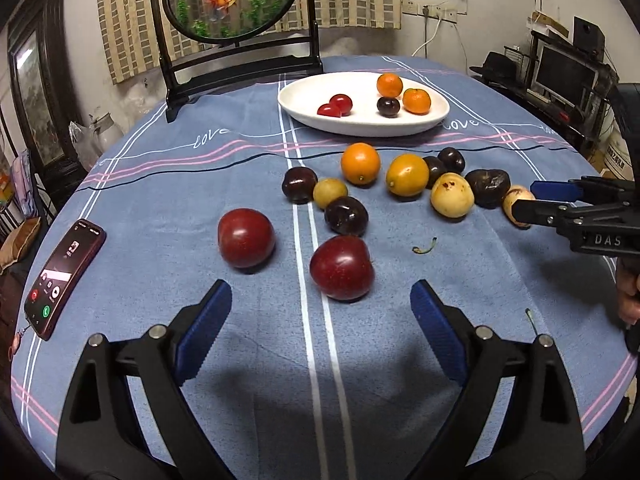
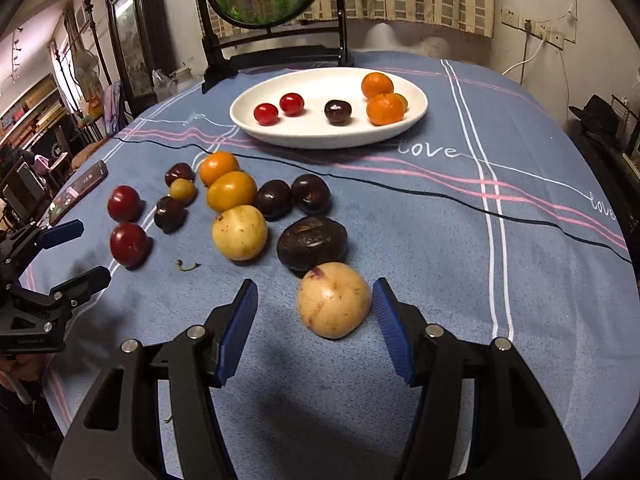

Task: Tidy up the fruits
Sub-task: 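Carry the pale fruit in the right tool while the left tool carries a red plum to the plate, then hold the dark purple plum in the right tool while the left tool grasps a large red plum, then carry the dark purple plum in the right tool while the left tool carries the red plum to the plate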

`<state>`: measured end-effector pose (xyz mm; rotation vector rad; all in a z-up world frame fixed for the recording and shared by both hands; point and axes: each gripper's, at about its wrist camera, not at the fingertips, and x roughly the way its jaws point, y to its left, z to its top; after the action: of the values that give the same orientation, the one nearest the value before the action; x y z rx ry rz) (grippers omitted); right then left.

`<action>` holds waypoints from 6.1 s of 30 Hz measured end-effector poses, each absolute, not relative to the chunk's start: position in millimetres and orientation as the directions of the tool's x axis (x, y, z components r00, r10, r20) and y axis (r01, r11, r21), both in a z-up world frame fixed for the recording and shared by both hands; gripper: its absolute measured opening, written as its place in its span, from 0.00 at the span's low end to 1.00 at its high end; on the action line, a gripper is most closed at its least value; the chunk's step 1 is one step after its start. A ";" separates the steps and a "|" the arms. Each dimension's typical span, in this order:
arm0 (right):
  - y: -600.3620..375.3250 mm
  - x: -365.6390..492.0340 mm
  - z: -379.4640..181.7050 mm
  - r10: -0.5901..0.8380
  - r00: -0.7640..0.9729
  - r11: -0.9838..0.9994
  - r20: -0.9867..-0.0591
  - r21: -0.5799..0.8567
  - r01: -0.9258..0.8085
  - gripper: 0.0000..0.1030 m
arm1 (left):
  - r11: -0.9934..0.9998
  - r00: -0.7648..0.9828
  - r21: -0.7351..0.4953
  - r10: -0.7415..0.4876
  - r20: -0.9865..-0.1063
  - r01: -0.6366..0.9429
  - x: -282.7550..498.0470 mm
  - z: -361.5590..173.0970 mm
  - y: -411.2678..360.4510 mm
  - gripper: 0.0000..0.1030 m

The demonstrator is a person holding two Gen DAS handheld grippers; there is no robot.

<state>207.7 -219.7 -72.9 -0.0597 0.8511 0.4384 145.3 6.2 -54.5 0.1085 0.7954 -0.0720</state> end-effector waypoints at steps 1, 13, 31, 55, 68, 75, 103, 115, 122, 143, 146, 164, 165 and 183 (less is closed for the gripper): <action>-219.4 208.6 -74.2 0.345 0.573 0.911 -0.743 0.119 -0.395 0.58 | 0.992 0.697 0.064 -0.029 -0.716 0.107 145.4 -55.2 6.4 0.90; -216.2 218.7 -82.7 0.304 0.544 0.922 -0.782 0.098 -0.374 0.45 | 0.994 0.691 0.017 -0.061 -0.721 0.105 146.9 -56.4 13.3 0.90; -234.0 204.1 -71.3 0.362 0.598 0.920 -0.716 0.172 -0.351 0.38 | 0.990 0.634 -0.051 -0.125 -0.763 0.134 170.5 -61.2 8.2 0.63; -231.3 203.3 -72.2 0.362 0.597 0.920 -0.716 0.169 -0.355 0.38 | 0.987 0.581 -0.101 -0.155 -0.799 0.125 178.4 -69.2 10.2 0.38; -217.6 222.9 -22.4 0.450 0.662 0.882 -0.599 0.185 -0.432 0.38 | 0.968 0.652 -0.111 -0.234 -0.721 0.224 201.0 -12.3 0.1 0.38; -203.6 322.9 -19.9 0.417 0.674 0.904 -0.610 0.202 -0.377 0.38 | 0.968 0.654 -0.038 -0.197 -0.730 0.249 302.8 12.6 -25.0 0.38; -198.1 264.9 -43.9 0.358 0.646 0.877 -0.674 0.005 -0.480 0.59 | 0.997 0.714 -0.020 -0.072 -0.697 0.081 198.8 -12.4 32.6 0.90; -188.2 246.1 -74.5 0.304 0.551 0.850 -0.777 -0.040 -0.526 0.59 | 0.995 0.667 -0.084 -0.092 -0.740 0.043 153.4 -59.8 39.5 0.90; -190.5 244.1 -81.9 0.293 0.535 0.853 -0.792 -0.036 -0.520 0.59 | 0.996 0.676 -0.073 -0.085 -0.732 0.046 152.9 -59.9 38.6 0.90; -205.0 250.7 -76.6 0.370 0.514 0.861 -0.774 0.078 -0.502 0.44 | 0.994 0.671 -0.087 -0.109 -0.733 0.066 155.2 -60.0 40.0 0.90; -216.0 251.3 -68.0 0.403 0.530 0.869 -0.746 0.130 -0.478 0.44 | 0.993 0.653 -0.106 -0.118 -0.748 0.059 166.2 -60.2 48.0 0.89; -219.2 251.8 -69.1 0.388 0.536 0.879 -0.750 0.126 -0.460 0.44 | 0.999 0.637 -0.005 -0.037 -0.770 0.052 209.4 -62.8 55.0 0.61; -219.1 251.9 -69.3 0.387 0.536 0.879 -0.750 0.125 -0.460 0.44 | 0.999 0.635 -0.008 -0.037 -0.772 0.048 209.8 -63.5 55.9 0.61; -219.6 252.6 -70.2 0.386 0.534 0.881 -0.752 0.129 -0.455 0.44 | 0.999 0.597 -0.046 -0.040 -0.801 0.006 218.7 -70.1 63.3 0.41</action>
<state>252.6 -219.6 -70.2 -0.0866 0.8736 0.5017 218.7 63.3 -70.1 -0.0401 0.9306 -0.0267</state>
